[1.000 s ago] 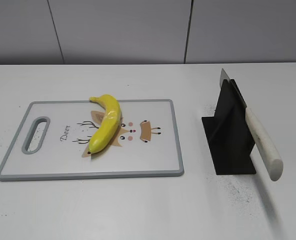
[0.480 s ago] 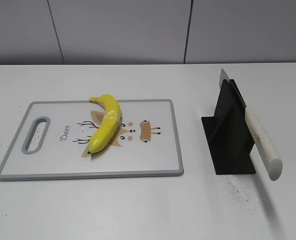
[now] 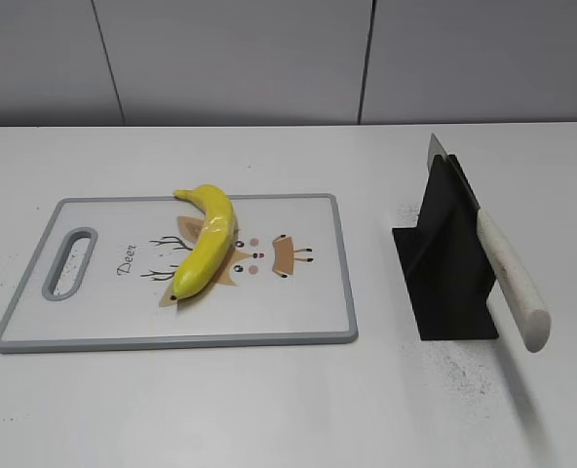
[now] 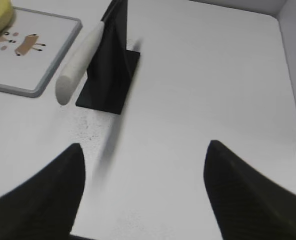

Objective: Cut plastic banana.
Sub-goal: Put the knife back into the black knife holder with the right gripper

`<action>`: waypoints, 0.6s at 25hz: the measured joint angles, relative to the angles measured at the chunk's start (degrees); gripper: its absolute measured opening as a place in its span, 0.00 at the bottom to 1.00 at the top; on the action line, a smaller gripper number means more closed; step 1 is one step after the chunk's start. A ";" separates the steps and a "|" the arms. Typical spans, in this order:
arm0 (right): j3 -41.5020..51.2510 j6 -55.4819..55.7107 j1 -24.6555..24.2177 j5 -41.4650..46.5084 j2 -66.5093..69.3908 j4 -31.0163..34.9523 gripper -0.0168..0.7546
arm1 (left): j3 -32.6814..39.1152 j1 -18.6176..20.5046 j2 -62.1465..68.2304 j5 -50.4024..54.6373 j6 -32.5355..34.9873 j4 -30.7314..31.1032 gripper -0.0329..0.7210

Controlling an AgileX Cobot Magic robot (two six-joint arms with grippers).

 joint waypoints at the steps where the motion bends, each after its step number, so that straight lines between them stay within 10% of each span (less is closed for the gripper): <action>1: 0.00 0.00 -1.30 0.00 0.00 0.00 0.75 | 0.00 0.01 0.00 0.00 0.00 0.00 0.82; 15: 0.00 0.00 -7.61 0.00 0.00 0.00 0.75 | 0.00 0.06 0.00 -0.04 0.00 0.00 0.82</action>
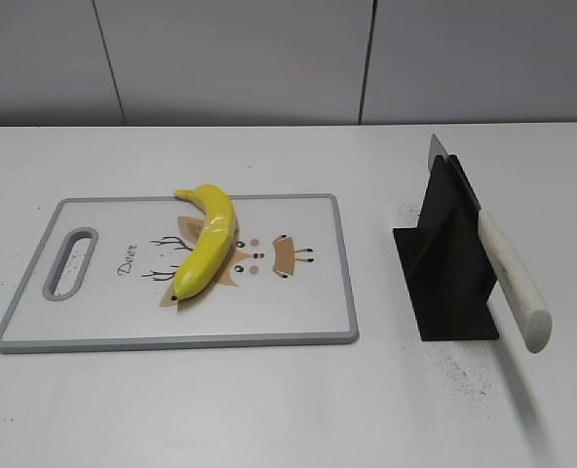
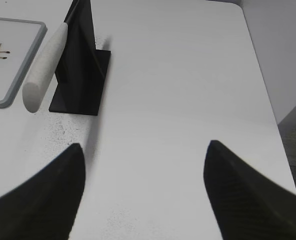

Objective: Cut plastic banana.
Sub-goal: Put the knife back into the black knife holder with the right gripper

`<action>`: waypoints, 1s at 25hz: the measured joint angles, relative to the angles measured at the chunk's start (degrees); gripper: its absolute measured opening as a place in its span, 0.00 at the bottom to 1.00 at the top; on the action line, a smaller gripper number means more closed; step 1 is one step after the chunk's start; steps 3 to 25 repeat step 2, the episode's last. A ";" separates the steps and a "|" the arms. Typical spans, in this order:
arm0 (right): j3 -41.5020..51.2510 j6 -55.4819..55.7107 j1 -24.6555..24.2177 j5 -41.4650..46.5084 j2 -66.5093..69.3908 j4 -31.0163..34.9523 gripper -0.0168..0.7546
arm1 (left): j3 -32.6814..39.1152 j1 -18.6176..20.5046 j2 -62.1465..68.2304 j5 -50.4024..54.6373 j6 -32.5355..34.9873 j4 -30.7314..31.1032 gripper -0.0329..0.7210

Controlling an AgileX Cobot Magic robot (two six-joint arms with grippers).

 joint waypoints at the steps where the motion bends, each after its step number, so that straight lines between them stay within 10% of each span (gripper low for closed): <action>1: 0.00 0.00 0.00 0.00 0.00 0.00 0.75 | 0.00 0.00 0.00 0.00 0.00 0.00 0.82; 25: 0.00 0.00 0.00 0.00 0.00 0.00 0.75 | 0.00 0.00 0.00 0.00 0.00 0.00 0.82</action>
